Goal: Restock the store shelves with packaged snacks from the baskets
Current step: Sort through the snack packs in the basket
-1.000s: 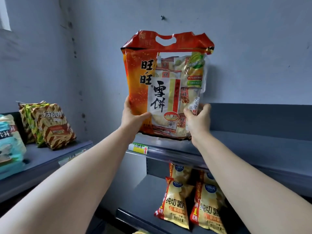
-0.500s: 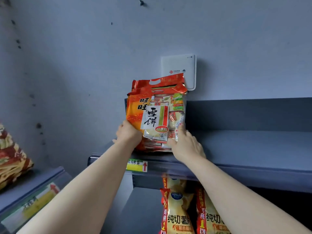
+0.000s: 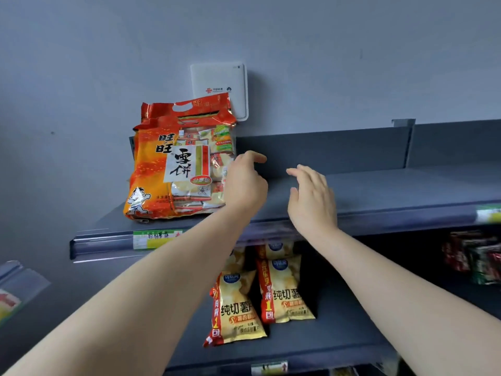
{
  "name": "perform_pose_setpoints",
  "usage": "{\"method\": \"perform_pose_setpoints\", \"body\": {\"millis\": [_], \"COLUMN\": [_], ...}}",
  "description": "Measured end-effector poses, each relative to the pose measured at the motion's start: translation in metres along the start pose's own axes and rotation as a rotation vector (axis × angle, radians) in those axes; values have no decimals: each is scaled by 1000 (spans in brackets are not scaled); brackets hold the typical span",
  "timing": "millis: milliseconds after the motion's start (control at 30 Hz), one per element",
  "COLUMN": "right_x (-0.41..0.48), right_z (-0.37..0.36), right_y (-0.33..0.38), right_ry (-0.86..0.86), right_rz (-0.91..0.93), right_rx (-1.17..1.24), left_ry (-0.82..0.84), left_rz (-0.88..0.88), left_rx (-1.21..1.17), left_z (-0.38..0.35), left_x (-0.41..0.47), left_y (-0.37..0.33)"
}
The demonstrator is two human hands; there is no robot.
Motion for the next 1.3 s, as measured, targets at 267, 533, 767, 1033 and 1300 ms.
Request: {"method": "perform_pose_setpoints", "body": {"millis": [267, 533, 767, 1033, 1300], "right_x": [-68, -149, -219, -293, -348], "right_z": [63, 139, 189, 211, 215], "right_y": [-127, -271, -380, -484, -582], "right_ry": [128, 310, 527, 772, 998], "right_rz": [3, -133, -280, -493, -585], "right_rx": [-182, -342, -486, -588, -639], "left_ry": [205, 563, 942, 1088, 1253], "left_rz": [69, 228, 386, 346, 344], "left_rx": [-139, 30, 158, 177, 85], "left_z": [-105, -214, -293, -371, -471], "left_x": [-71, -167, -266, -333, -388], "left_y": [-66, -101, -129, -172, -182]}}
Point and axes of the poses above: each hand's wrist, its own x-axis towards the middle knuckle, its own z-axis out of the back of the hand, y = z × x, the point moved 4 cm from there along x, towards the middle knuckle, and after that the axes turned 14 degrees about -x, right-handed, at the moved point
